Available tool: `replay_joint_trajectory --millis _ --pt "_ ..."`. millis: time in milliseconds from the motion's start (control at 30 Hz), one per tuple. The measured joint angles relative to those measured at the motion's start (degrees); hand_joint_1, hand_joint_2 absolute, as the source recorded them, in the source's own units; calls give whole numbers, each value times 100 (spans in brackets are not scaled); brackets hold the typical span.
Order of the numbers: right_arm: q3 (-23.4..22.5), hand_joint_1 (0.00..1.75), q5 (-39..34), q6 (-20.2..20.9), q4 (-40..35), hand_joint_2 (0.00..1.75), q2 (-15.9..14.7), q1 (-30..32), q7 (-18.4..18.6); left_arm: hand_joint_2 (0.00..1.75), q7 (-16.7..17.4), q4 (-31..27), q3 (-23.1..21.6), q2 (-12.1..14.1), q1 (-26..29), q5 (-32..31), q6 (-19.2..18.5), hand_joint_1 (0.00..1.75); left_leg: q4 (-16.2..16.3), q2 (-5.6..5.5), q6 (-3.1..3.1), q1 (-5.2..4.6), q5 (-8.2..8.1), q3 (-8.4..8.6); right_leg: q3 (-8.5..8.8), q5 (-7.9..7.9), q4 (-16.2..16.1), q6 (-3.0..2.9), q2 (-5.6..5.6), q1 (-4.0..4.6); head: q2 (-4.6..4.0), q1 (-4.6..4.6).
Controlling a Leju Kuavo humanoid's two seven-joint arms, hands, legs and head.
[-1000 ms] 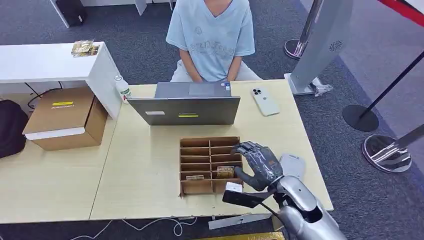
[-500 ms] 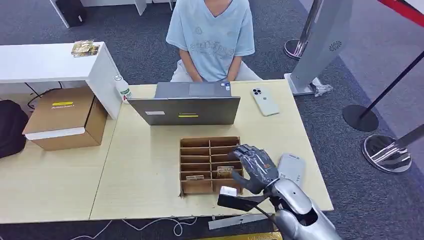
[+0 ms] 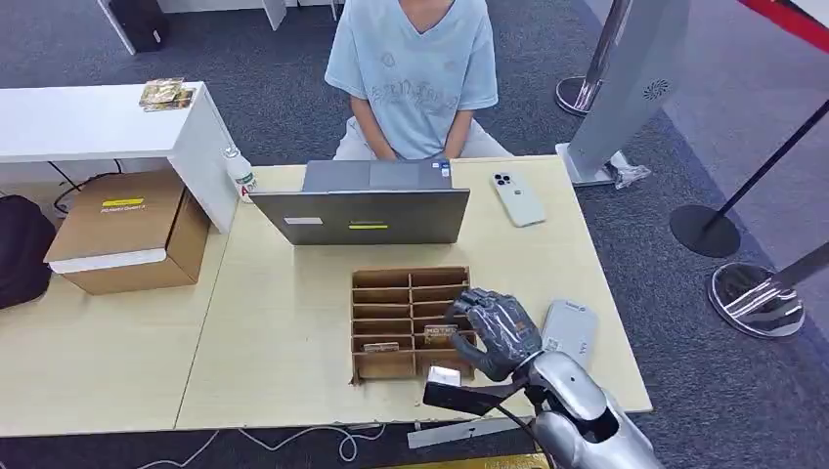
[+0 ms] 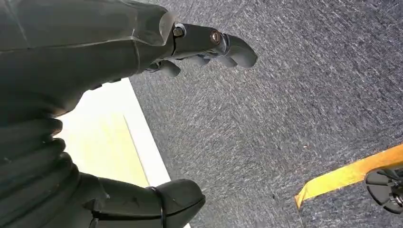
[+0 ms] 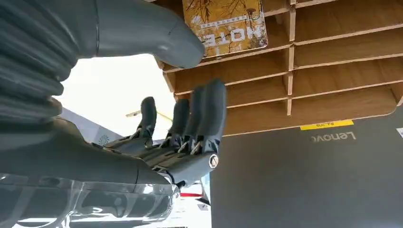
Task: Pass the card to the sensor for recognition and then transmit it.
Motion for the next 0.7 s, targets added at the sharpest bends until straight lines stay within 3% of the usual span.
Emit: replay_joint_trajectory --millis 67,100,233,267,500,700 --pt "2 113 0 0 13 175 4 1 0 175 -9 0 -2 0 0 -2 9 0 0 0 0 0 0 0 0 0 0 0 0 0 0 0" --pt "2 103 0 0 22 175 7 1 -2 175 -11 0 -2 0 0 -4 20 0 0 0 0 0 0 0 0 0 0 0 0 0 0 0" --pt "7 96 2 2 74 175 15 0 -50 175 -33 0 0 0 0 -4 33 0 0 0 0 0 0 0 0 0 0 0 0 0 0 0" --pt "9 86 2 2 90 175 17 -1 -54 175 -33 0 2 0 0 -4 33 0 0 0 0 0 0 0 0 0 0 0 0 0 0 0" --pt "31 103 2 9 168 175 77 -28 -59 175 -39 0 2 0 0 -24 33 0 0 0 0 0 0 -1 0 0 0 0 0 0 0 0" --pt "59 108 4 18 181 175 85 -28 -66 175 -42 0 2 0 0 -26 33 0 0 0 0 0 0 0 0 0 0 0 0 0 0 0"
